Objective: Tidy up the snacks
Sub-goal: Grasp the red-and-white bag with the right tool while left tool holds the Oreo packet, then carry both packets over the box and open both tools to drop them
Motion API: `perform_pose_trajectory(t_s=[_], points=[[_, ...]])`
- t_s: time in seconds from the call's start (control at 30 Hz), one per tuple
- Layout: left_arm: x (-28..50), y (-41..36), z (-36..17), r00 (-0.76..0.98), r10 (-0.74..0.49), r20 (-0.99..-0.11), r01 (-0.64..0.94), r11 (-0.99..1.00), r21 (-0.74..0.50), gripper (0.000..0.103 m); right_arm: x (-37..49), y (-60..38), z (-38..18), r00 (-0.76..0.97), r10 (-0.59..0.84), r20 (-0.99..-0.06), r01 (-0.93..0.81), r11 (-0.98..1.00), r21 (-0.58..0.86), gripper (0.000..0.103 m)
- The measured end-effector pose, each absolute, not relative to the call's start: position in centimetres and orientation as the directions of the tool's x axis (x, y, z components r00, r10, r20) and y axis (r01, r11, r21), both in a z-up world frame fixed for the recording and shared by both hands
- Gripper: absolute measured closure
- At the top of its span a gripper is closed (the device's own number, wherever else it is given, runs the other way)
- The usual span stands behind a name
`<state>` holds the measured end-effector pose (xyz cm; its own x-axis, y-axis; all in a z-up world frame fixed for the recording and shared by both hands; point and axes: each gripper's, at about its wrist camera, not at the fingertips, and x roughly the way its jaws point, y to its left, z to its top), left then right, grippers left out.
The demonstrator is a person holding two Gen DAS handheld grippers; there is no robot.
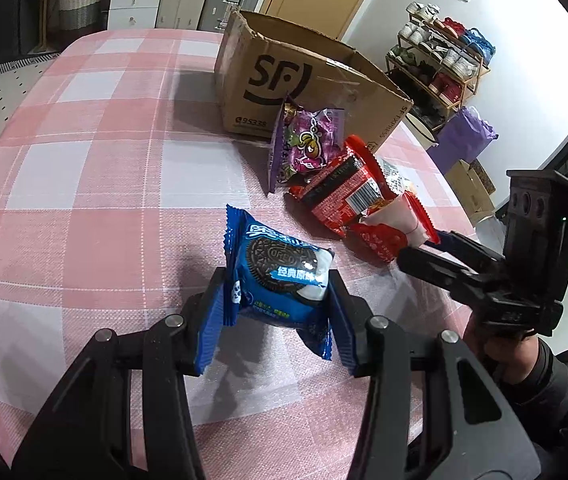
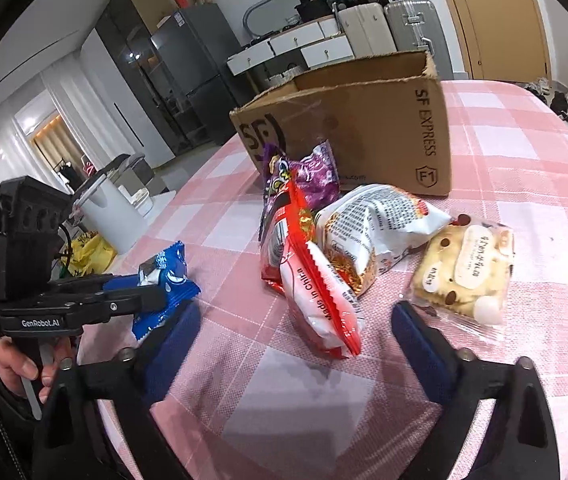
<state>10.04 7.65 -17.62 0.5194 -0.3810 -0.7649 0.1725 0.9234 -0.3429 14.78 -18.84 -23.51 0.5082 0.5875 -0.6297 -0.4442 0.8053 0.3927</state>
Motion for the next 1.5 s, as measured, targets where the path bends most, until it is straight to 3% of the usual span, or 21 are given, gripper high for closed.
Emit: perform_pose_trajectory(t_s=[0.1,0.17,0.3,0.37,0.93,1.5], points=[[9.9,7.7,-17.6,0.520,-0.381,-0.764,0.170,0.923,-0.344,0.059,14.9,-18.4,-23.8,0.501,0.586,-0.637,-0.441,0.806,0.395,0.022],[9.9,7.7,-17.6,0.518,-0.380,-0.766,0.168,0.924,-0.344,0.059,15.2,-18.2,-24.1,0.487,0.586,-0.647,-0.437,0.805,0.401,0.043],[9.6,8.0,-17.2,0.527,-0.379,-0.760,0.168,0.924,-0.344,0.059,15.4,-17.9,-25.0,0.456,0.589,-0.667,-0.422,0.803,0.420,0.062],[9.5,8.0,-17.1,0.532,-0.376,-0.759,0.166,0.925,-0.342,0.059,15.4,-18.1,-25.0,0.453,0.591,-0.667,-0.418,0.802,0.426,0.079],[8.1,7.4,-14.9,0.552,-0.374,-0.745,0.198,0.927,-0.319,0.058,12.8,-20.2,-22.9,0.482,0.636,-0.603,-0.450,0.770,0.452,0.083],[8.3,6.3,-10.3,0.605,-0.337,-0.721,0.230,0.941,-0.247,0.058,12.2,-21.2,-14.5,0.548,0.692,-0.470,-0.523,0.722,0.453,0.083]])
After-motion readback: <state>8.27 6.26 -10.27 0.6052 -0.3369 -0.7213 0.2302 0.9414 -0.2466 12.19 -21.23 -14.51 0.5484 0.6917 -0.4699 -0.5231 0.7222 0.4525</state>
